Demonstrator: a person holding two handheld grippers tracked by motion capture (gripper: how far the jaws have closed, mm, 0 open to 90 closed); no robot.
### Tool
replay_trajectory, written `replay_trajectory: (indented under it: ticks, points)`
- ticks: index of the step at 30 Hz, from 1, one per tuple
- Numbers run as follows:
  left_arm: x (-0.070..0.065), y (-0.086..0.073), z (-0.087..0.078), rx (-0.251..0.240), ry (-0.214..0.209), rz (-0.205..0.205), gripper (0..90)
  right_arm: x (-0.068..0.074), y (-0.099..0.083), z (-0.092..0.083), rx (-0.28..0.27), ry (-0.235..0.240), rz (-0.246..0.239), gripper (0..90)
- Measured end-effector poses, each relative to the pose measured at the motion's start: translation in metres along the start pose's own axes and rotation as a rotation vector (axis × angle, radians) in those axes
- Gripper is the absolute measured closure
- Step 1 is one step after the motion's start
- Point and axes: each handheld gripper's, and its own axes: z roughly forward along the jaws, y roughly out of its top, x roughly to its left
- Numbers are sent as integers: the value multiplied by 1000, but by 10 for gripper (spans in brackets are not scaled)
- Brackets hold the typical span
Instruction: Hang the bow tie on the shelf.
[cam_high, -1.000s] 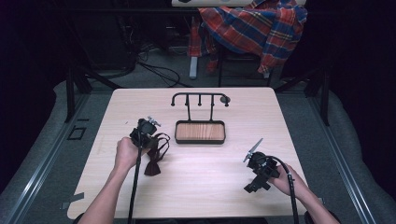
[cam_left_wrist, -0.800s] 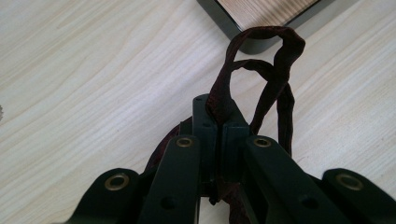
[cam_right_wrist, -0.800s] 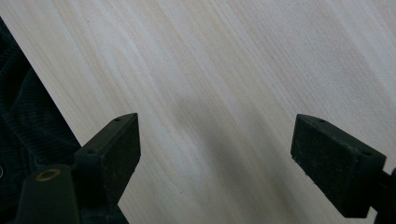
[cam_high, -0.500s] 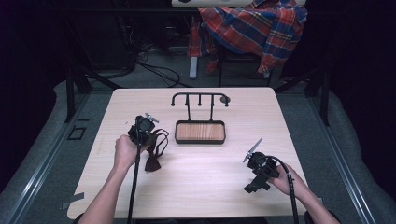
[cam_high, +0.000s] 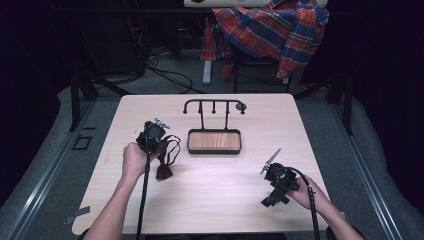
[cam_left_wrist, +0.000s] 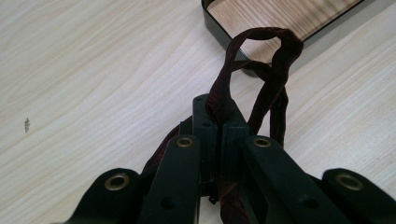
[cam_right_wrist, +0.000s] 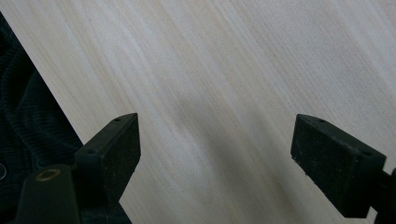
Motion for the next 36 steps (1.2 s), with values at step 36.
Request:
replay_trajectory:
  ticks: [36]
  points:
    - [8, 31, -30, -100, 17, 8, 880, -3, -2, -2, -10, 0, 24, 159]
